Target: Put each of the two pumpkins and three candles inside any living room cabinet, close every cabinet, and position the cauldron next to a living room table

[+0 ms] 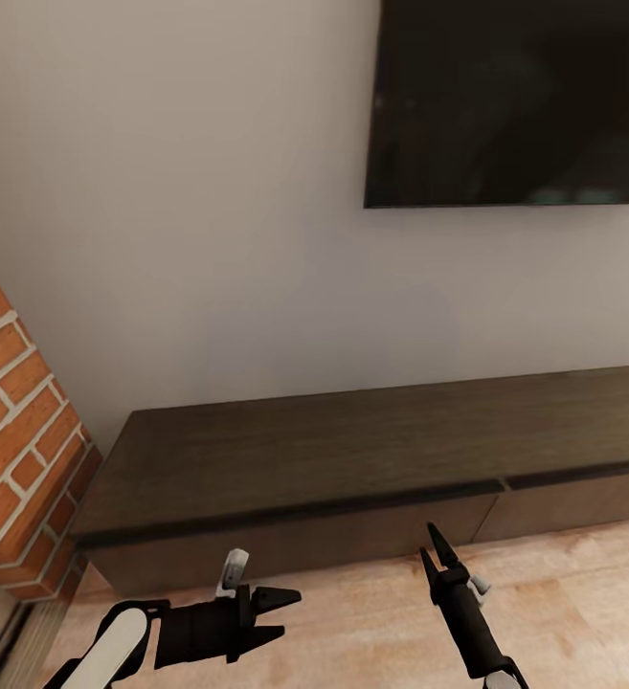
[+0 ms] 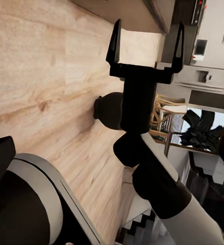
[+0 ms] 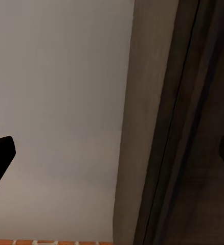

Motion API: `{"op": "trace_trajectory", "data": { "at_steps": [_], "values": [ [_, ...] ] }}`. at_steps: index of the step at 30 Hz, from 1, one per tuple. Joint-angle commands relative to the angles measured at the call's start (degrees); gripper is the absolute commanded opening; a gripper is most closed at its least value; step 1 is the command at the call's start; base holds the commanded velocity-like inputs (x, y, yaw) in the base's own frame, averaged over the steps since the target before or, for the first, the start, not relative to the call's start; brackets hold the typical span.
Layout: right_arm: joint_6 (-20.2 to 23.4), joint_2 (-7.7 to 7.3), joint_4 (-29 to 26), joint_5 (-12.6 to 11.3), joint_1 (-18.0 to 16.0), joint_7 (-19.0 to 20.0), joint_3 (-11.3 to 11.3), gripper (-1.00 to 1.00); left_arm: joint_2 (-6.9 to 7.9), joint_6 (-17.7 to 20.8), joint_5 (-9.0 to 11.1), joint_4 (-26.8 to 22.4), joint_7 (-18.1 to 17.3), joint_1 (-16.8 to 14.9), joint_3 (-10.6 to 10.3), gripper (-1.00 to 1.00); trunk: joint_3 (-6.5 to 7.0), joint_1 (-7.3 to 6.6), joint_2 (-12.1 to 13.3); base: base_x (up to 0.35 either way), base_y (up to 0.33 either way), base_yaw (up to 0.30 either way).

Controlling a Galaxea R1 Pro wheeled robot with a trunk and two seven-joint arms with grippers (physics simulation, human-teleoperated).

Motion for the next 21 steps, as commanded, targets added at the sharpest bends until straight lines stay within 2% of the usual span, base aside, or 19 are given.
{"op": "trace_trajectory", "data": {
  "at_steps": [1,16,21],
  "values": [
    [0.6,-0.01,0.01,-0.59,-0.03,0.12,0.0,1.0,0.04,0.02,-0.51,0.04,-0.53,-0.04,-0.06,1.0,-0.05,0.0,-0.02,0.138,0.06,0.0],
    [0.59,-0.01,0.01,-0.59,-0.03,-0.35,0.03,1.0,0.2,0.02,-0.62,0.87,-0.62,-0.04,-0.06,1.0,-0.05,0.0,-0.02,0.1,0.039,0.0],
    [0.59,0.01,0.1,-0.58,-0.03,-0.53,0.01,1.0,0.14,0.02,-0.62,0.87,-0.58,-0.04,-0.06,1.0,-0.05,0.0,-0.02,0.087,-0.1,0.0]
  ]
}}
